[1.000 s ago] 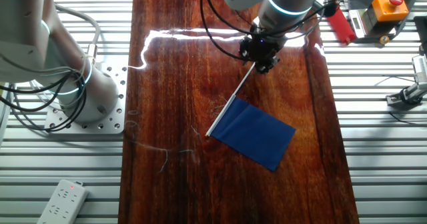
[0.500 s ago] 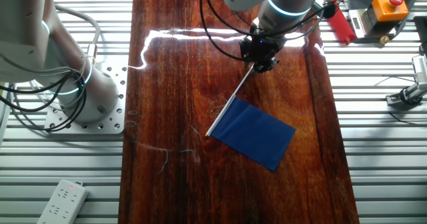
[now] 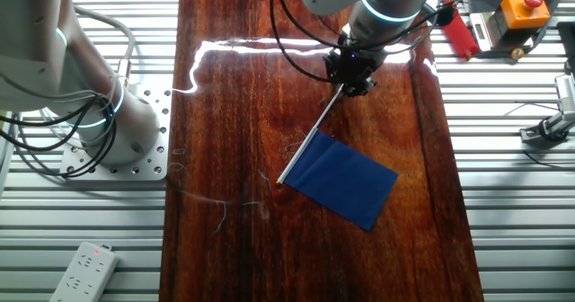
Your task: Wave the flag
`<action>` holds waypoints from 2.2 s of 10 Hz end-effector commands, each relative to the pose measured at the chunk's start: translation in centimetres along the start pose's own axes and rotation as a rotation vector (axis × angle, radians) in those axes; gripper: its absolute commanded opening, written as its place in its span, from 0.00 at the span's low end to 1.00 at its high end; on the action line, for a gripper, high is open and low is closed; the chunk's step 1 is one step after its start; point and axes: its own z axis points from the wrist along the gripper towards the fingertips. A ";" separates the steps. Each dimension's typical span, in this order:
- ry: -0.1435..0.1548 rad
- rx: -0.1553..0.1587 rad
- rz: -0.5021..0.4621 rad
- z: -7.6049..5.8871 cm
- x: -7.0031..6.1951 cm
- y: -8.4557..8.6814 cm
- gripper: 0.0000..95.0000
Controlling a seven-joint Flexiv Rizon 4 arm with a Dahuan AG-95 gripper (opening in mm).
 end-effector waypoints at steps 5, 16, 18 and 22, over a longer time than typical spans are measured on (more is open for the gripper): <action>0.004 0.005 0.051 -0.4 0.1 -0.1 0.00; 0.037 -0.012 -0.009 -0.2 -0.2 -0.3 0.00; 0.037 -0.014 -0.016 -0.2 -0.2 -0.3 0.20; 0.036 -0.013 -0.019 -0.1 -0.3 -0.2 0.20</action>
